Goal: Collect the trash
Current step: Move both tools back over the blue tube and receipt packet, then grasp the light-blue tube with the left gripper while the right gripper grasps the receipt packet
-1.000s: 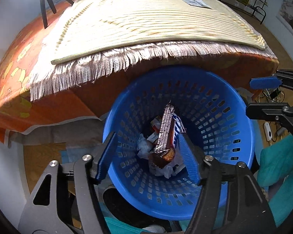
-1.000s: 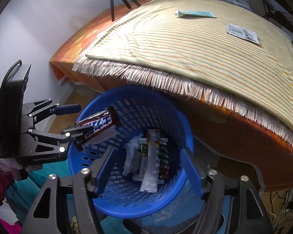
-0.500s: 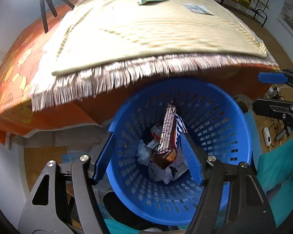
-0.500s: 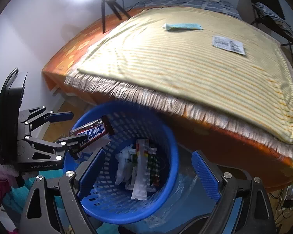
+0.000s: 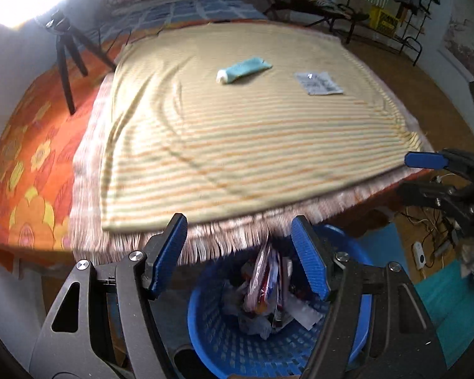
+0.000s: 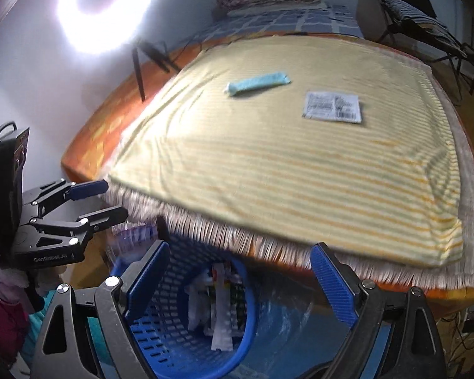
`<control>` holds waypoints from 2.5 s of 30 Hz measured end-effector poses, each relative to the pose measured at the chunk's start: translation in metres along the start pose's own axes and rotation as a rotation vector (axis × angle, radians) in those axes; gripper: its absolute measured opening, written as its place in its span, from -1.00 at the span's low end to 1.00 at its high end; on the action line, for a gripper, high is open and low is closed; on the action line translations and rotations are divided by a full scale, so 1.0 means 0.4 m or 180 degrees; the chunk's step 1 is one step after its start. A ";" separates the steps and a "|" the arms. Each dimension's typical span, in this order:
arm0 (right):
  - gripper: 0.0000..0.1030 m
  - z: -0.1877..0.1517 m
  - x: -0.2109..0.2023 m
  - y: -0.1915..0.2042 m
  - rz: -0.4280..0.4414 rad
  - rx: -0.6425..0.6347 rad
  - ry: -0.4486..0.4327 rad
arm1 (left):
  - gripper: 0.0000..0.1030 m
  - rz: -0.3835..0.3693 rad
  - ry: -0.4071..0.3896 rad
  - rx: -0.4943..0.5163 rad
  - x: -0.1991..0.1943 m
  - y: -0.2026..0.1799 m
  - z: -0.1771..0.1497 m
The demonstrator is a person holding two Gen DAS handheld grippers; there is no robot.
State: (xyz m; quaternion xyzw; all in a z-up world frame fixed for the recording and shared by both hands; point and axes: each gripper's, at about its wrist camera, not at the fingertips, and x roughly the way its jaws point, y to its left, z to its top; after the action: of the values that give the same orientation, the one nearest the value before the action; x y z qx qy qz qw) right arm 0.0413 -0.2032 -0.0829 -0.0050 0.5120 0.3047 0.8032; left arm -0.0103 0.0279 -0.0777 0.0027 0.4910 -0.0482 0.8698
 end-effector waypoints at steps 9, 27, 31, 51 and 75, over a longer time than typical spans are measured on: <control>0.79 0.066 -0.017 -0.020 -0.0009 -0.0049 -0.0106 | 0.37 -0.0061 0.0055 -0.0011 0.000 0.028 0.036; 0.55 0.367 0.099 -0.204 0.0325 0.0247 -0.0289 | 0.37 -0.0225 -0.0088 -0.0156 0.108 0.048 0.307; 0.32 0.423 0.172 -0.250 0.0279 0.0345 -0.0201 | 0.37 -0.0237 -0.0096 -0.0174 0.135 0.050 0.342; 0.29 0.449 0.307 -0.338 0.0436 0.0564 0.0287 | 0.36 -0.0435 -0.0079 -0.0517 0.302 0.062 0.497; 0.14 0.360 0.293 -0.195 -0.0477 -0.0642 0.0470 | -0.29 0.0160 0.0206 0.0191 0.443 -0.018 0.486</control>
State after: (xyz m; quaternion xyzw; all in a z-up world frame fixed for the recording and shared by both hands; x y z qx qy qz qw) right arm 0.2318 -0.1638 -0.1347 -0.1463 0.5347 0.2925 0.7792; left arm 0.2462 -0.0037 -0.1282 0.0428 0.5171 -0.0409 0.8539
